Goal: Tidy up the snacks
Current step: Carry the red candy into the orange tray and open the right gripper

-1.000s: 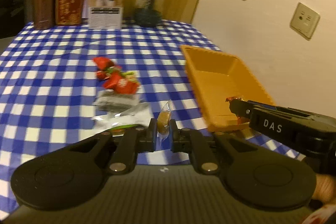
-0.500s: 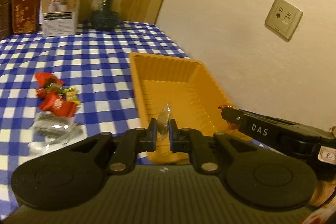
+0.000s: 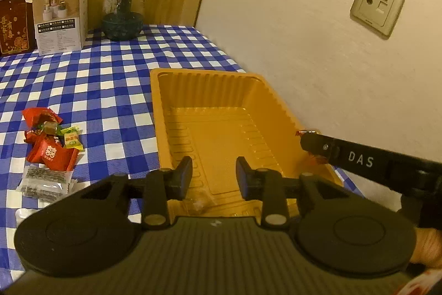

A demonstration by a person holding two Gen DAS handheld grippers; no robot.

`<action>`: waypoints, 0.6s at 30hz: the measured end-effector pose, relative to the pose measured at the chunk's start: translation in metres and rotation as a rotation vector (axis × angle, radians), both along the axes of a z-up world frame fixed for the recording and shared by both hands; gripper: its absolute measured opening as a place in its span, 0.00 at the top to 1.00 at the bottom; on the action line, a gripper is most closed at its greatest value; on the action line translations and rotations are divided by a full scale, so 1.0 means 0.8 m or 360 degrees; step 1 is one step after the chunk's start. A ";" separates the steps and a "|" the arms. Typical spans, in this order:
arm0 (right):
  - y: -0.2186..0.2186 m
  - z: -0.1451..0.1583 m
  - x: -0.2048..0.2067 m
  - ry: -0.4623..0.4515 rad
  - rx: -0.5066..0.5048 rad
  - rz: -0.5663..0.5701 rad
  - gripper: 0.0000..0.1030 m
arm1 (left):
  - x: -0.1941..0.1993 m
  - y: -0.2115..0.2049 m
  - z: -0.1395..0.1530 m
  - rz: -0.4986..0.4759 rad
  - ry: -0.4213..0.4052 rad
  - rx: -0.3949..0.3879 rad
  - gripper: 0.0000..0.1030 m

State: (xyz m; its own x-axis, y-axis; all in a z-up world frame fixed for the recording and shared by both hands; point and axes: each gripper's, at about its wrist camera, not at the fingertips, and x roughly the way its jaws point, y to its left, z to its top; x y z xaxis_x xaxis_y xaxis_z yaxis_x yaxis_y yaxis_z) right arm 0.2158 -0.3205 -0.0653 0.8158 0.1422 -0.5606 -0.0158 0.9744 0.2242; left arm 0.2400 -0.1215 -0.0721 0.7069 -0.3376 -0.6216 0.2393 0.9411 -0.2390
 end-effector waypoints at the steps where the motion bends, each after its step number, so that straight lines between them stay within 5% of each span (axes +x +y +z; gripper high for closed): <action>1: 0.000 0.000 0.000 0.0003 0.0004 0.0002 0.75 | -0.002 0.002 0.000 0.0001 -0.0002 0.0005 0.71; 18: 0.018 -0.007 0.010 0.0069 0.0165 0.0099 0.74 | -0.040 0.059 0.003 0.0168 0.0008 0.0017 0.70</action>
State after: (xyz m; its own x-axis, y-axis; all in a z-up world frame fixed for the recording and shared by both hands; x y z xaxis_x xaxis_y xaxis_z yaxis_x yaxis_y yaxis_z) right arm 0.2240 -0.3058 -0.0706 0.7791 0.2508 -0.5746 -0.0636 0.9434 0.3255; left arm 0.2077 -0.0744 -0.0700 0.7352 -0.2546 -0.6282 0.1374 0.9635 -0.2296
